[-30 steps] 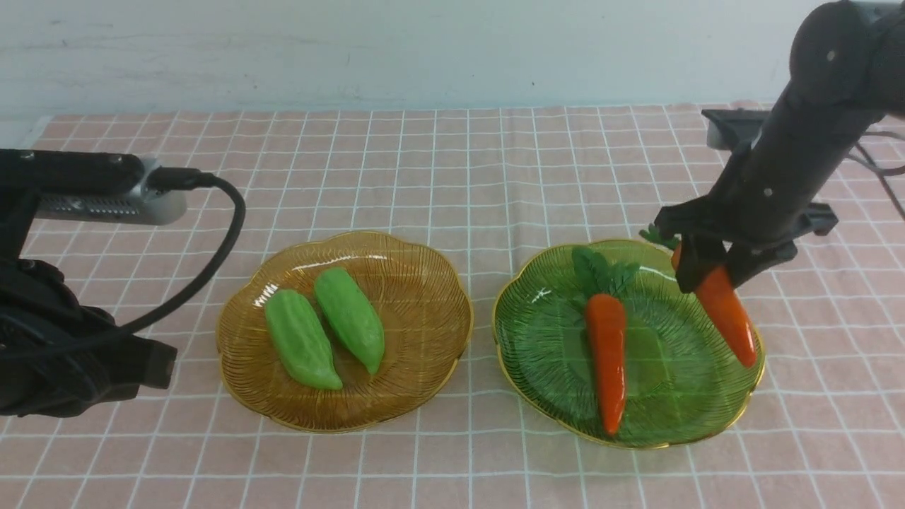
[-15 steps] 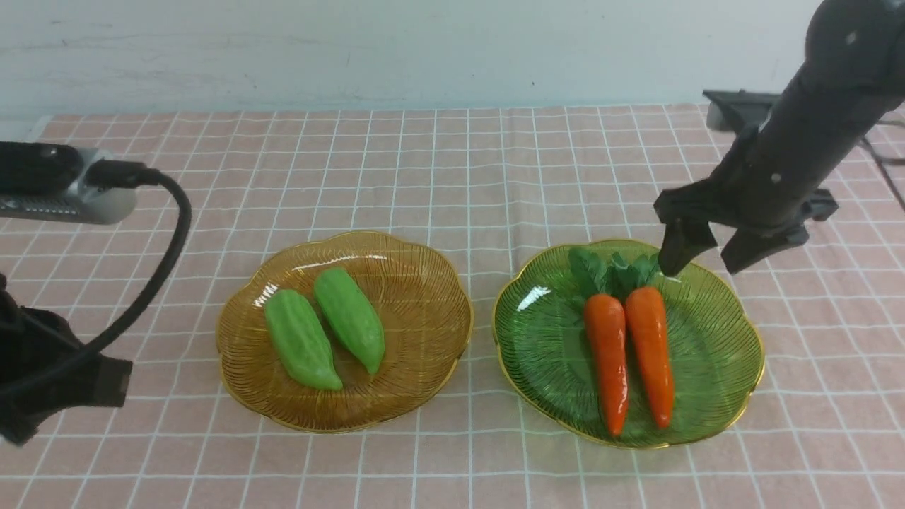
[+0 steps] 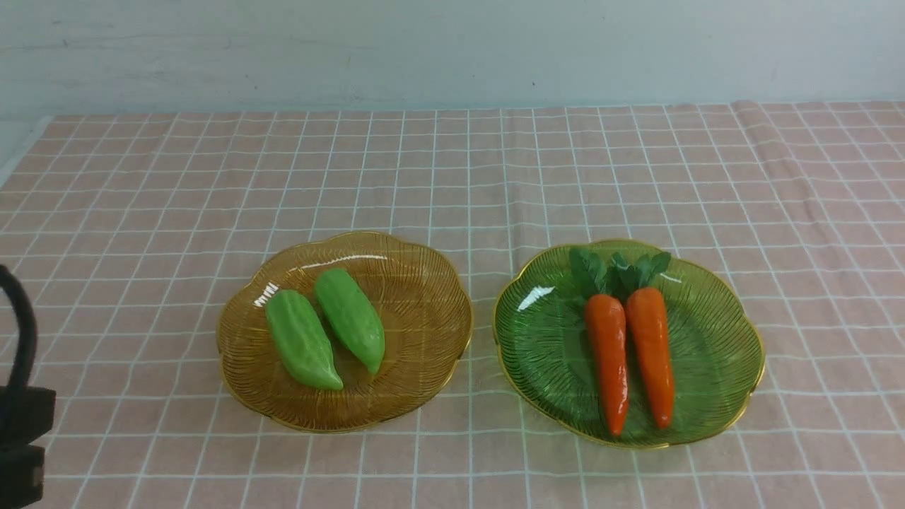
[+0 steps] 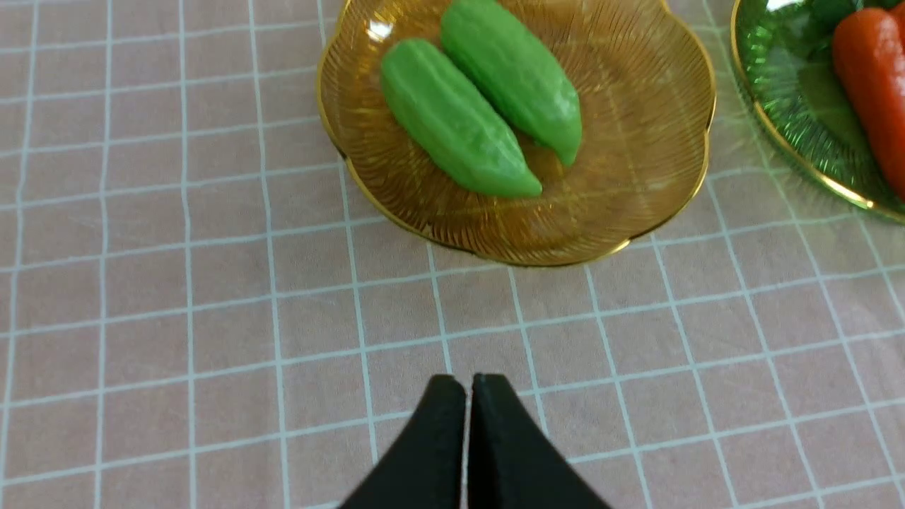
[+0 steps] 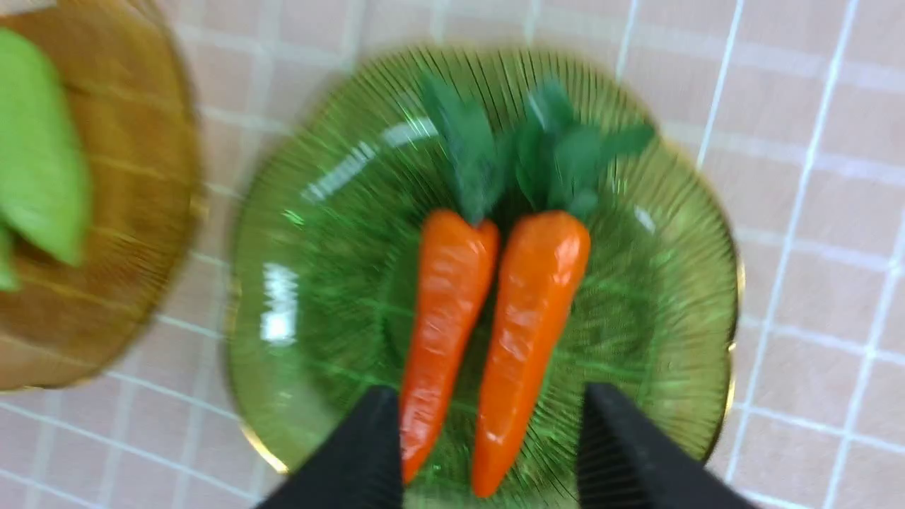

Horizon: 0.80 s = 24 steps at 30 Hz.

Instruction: Put different types of vegetables on the plate.

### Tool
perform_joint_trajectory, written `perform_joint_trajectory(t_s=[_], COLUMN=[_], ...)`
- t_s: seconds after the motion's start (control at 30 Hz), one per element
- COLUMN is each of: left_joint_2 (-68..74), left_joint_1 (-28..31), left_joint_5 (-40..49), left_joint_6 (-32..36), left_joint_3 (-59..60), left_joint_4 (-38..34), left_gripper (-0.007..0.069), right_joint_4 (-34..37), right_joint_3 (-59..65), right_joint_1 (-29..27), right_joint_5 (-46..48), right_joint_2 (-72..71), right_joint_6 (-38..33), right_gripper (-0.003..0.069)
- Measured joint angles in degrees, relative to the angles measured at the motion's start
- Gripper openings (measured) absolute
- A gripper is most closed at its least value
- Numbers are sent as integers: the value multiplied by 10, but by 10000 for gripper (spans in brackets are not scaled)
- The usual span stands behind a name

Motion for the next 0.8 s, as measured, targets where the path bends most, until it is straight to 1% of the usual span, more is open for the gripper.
perform_joint_trajectory(t_s=[0.1,0.13,0.23,0.27,0.4,0.5,0.57,0.7,0.8], left_joint_2=[-13,-17,-20,-20,-20,-21,-23,-39,-96], left_joint_1=[0,0,0,0,0,0,0,0,0], left_joint_5=[-9,-15,-22,-26,-37,-45,-49,-61,-114], left_joint_6=[0,0,0,0,0,0,0,0,-1], left_joint_3=[6,9,20,23,36,38,43,59,102], left_joint_4=[1,1,2,2,2,2,3,4,3], left_gripper=[-3,-3,-3,-3,-3,-3,-3,-3,-3], right_joint_4=[-7,-13,-28,-30,-31,-35,-41,-41,-41], right_joint_3=[82,163,338,374,504,578,630,647,652], right_joint_1=[0,0,0,0,0,0,0,0,0], right_joint_5=[-76,-174,-385,-422,-515,-561,-614,-649,-652], right_joint_2=[-103,-202,-355,-383,-465,-516,-573,-586,-586], right_joint_6=[0,0,2,5,18,23,23,23,24], right_gripper=[-13,-15,-16,-16,-16,-16,-16,-16,-16])
